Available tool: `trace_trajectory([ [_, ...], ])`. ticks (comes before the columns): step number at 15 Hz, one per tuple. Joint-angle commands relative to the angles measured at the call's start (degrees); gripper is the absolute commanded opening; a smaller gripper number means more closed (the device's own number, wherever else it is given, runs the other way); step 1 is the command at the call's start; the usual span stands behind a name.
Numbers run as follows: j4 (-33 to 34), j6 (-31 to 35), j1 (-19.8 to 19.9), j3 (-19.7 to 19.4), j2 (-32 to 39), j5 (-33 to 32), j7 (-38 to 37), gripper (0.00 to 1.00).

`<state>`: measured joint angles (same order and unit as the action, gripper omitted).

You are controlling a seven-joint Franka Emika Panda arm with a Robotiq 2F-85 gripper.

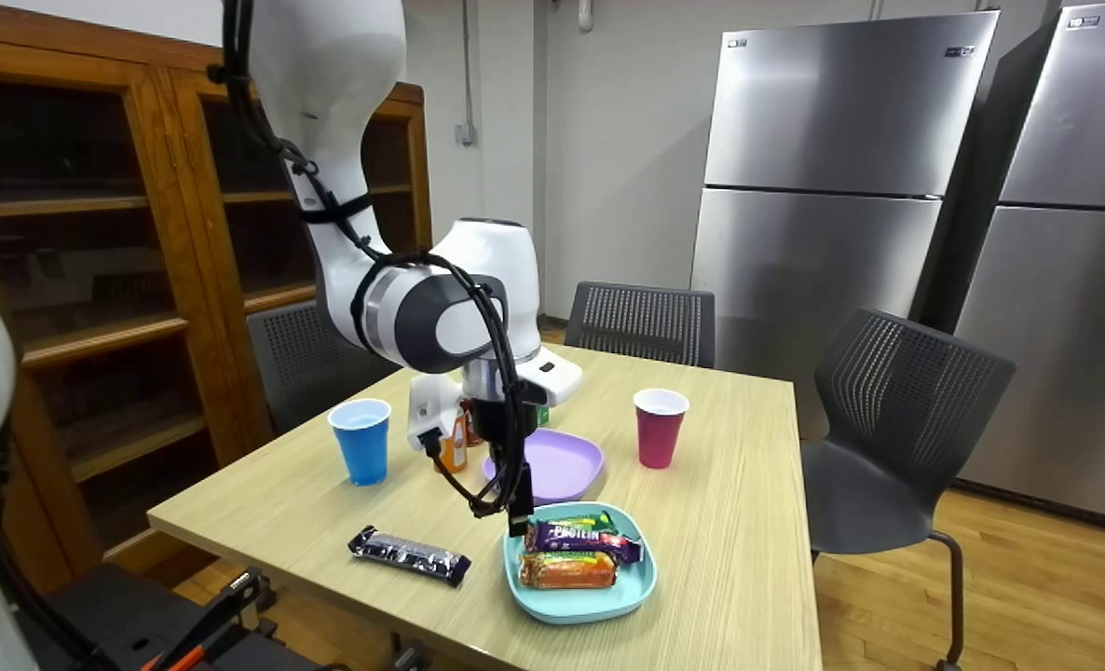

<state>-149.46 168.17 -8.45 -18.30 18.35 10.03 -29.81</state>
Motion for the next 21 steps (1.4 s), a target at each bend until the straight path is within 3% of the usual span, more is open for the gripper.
trace_trajectory([
  [1,-0.9,2.7,-1.7,-0.1,1.4,-2.5,-1.4,1.00],
  [8,-1.5,5.4,-6.1,2.3,4.0,-1.7,-0.5,1.00],
  [15,-1.4,5.8,-6.7,7.2,5.8,4.0,-3.7,1.00],
  [21,-1.7,6.2,-5.0,12.4,6.7,10.3,-6.8,1.00],
])
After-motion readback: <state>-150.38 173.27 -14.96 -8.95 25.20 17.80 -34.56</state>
